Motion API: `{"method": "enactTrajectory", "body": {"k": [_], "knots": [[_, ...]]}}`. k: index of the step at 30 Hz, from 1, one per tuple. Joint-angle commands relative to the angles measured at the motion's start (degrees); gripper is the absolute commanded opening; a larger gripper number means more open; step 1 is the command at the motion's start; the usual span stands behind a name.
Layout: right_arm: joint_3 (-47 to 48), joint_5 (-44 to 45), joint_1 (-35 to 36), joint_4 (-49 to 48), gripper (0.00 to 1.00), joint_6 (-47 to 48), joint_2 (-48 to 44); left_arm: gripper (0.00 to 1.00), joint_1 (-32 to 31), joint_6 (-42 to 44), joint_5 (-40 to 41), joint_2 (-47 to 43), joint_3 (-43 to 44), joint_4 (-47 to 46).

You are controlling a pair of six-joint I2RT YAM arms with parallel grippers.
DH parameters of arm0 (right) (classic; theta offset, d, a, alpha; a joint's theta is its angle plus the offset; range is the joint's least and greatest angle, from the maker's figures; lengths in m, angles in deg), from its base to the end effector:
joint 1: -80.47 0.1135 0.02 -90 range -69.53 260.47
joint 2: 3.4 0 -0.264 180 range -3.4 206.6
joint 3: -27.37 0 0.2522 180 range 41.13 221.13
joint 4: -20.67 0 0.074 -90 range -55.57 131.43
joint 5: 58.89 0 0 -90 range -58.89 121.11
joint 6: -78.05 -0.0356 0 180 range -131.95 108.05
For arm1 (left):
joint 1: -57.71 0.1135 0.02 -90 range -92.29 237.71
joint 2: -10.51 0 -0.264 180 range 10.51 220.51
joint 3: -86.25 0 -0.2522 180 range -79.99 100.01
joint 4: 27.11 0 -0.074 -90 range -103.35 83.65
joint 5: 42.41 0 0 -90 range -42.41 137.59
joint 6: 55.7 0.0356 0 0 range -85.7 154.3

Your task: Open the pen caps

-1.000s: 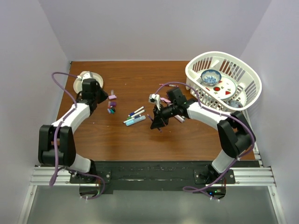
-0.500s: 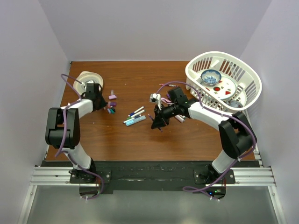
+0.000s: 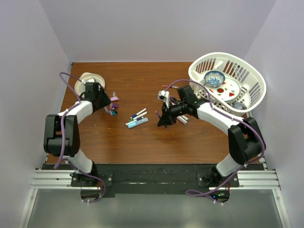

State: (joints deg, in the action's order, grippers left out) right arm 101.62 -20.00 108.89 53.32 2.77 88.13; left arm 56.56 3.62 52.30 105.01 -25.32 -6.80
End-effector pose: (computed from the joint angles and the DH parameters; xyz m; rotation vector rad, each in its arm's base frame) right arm 0.2769 0.1814 0.2288 -1.2172 1.9894 1.1907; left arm 0.3428 -0.0040 0.1866 -0.6452 2.2942 -0.1672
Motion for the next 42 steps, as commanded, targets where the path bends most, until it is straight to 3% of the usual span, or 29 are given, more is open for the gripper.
{"method": "enactTrajectory", "body": {"k": [1,6,10,13,16,18,21,28,42], "knots": [[2.26,8.37,-2.49,2.19,0.00,4.52,-3.55,0.67,0.53,3.25,-6.36,-9.06,1.14,-2.68],[7.52,25.05,-4.43,7.55,0.00,10.75,-1.36,0.71,0.44,6.41,-14.01,-18.63,0.61,-3.03],[12.80,32.20,-4.52,14.21,0.03,17.61,2.94,0.75,0.27,12.47,-24.02,-26.18,0.52,0.20],[18.77,36.85,-4.52,19.92,0.04,23.06,8.66,0.77,0.18,17.04,-24.49,-31.10,-0.97,3.73],[24.40,39.94,-4.43,24.69,0.05,26.84,14.72,0.80,-2.45,18.37,-22.90,-36.47,-7.02,1.47],[27.73,40.82,-4.43,27.76,0.05,27.73,16.83,0.80,-3.33,19.25,-22.56,-38.15,-11.33,0.84],[28.37,42.14,-4.61,28.04,0.06,27.47,19.47,0.80,-5.44,20.22,-17.99,-38.86,-11.26,3.47],[28.63,43.99,-5.31,28.30,0.11,26.06,23.78,0.80,-6.67,19.87,-20.44,-39.21,-11.17,2.51],[26.35,42.94,-5.40,27.34,0.24,24.39,23.52,0.80,-6.85,19.43,-21.58,-39.04,-11.43,2.16]]}}
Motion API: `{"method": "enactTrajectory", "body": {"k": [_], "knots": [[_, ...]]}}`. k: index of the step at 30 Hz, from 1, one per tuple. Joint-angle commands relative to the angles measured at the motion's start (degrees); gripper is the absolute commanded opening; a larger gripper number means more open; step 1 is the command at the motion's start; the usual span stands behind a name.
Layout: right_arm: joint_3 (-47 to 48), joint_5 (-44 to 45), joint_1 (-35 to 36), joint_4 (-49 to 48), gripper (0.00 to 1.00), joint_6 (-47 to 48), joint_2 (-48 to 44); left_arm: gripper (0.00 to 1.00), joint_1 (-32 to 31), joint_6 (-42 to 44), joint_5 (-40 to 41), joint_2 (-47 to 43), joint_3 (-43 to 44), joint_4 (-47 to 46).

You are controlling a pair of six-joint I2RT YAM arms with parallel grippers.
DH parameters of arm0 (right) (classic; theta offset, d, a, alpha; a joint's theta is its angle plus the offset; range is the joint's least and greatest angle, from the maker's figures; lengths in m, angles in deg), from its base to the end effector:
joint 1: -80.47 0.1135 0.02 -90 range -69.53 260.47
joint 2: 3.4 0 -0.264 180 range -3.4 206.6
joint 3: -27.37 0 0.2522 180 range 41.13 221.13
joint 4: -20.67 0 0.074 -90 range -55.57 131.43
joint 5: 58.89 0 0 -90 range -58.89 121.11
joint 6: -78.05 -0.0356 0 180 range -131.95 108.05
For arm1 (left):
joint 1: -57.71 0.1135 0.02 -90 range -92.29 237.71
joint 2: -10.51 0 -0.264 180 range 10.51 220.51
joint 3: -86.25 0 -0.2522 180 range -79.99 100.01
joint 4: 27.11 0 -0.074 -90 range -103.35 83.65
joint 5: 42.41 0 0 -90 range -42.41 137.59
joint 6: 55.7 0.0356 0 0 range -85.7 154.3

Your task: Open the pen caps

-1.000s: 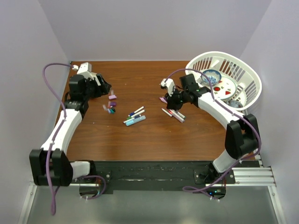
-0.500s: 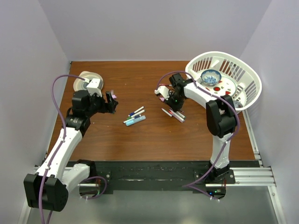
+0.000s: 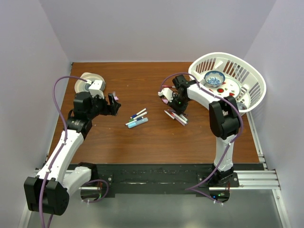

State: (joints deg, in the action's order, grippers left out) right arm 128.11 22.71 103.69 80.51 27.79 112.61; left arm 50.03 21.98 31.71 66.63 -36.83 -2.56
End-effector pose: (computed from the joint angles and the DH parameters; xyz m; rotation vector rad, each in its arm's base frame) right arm 0.3721 0.1653 0.1788 -1.5168 2.4246 0.1541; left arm 0.2208 -0.0396 0.2926 0.1006 2.0004 -0.5000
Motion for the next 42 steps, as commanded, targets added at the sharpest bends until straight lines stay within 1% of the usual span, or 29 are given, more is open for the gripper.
{"method": "enactTrajectory", "body": {"k": [1,11,17,21,25,28,29,30,33,34,36,37,41,42], "knots": [[-0.14,0.06,-0.28,0.23,0.25,-0.72,-1.04,0.81,-0.40,1.07,-1.08,-0.57,0.00,-2.00],[-0.41,-1.17,-0.55,0.50,0.26,-2.04,-3.24,0.81,-0.32,1.07,-1.00,-0.57,-0.09,-2.09],[-1.20,-2.32,-0.81,0.50,0.29,-2.74,-6.84,0.81,-0.40,1.07,-1.35,-0.39,-0.09,-2.09],[-1.99,-4.25,-0.90,0.58,0.31,-3.36,-9.56,0.82,-0.40,0.89,-3.27,0.39,-0.27,-2.44],[-3.31,-9.24,-0.90,0.59,0.33,-4.50,-12.29,0.86,-0.40,1.07,-6.35,1.36,-0.70,-3.31],[-4.97,-12.77,-1.07,0.23,0.34,-5.29,-14.92,0.86,-0.58,1.24,-8.90,2.68,-0.71,-3.49],[-6.02,-16.08,-1.07,0.06,0.34,-5.29,-15.54,0.86,-0.67,1.24,-9.43,3.12,-0.71,-3.49],[-6.55,-17.60,-1.25,-0.12,0.35,-5.38,-17.20,0.86,-1.10,1.42,-9.96,3.90,-0.71,-3.58],[-8.66,-23.48,-1.69,-1.44,0.35,-6.00,-19.58,0.82,-2.33,1.94,-11.01,6.45,-0.36,-3.05],[-9.10,-24.72,-1.69,-1.70,0.35,-6.00,-21.24,0.78,-2.68,2.12,-11.02,7.16,-0.18,-2.70],[-10.51,-26.74,-1.78,-3.10,0.35,-6.08,-22.83,0.74,-4.00,2.73,-10.84,9.78,0.43,-1.65],[-11.21,-27.45,-1.78,-3.63,0.35,-6.26,-23.80,0.68,-4.35,2.74,-10.75,10.50,0.52,-1.38],[-14.99,-30.53,-1.78,-6.88,0.36,-6.52,-28.28,0.59,-6.46,3.00,-8.73,14.89,2.10,0.81],[-15.52,-31.05,-1.86,-7.41,0.36,-6.61,-28.90,0.58,-7.60,3.00,-7.08,16.81,3.15,1.51]]}}
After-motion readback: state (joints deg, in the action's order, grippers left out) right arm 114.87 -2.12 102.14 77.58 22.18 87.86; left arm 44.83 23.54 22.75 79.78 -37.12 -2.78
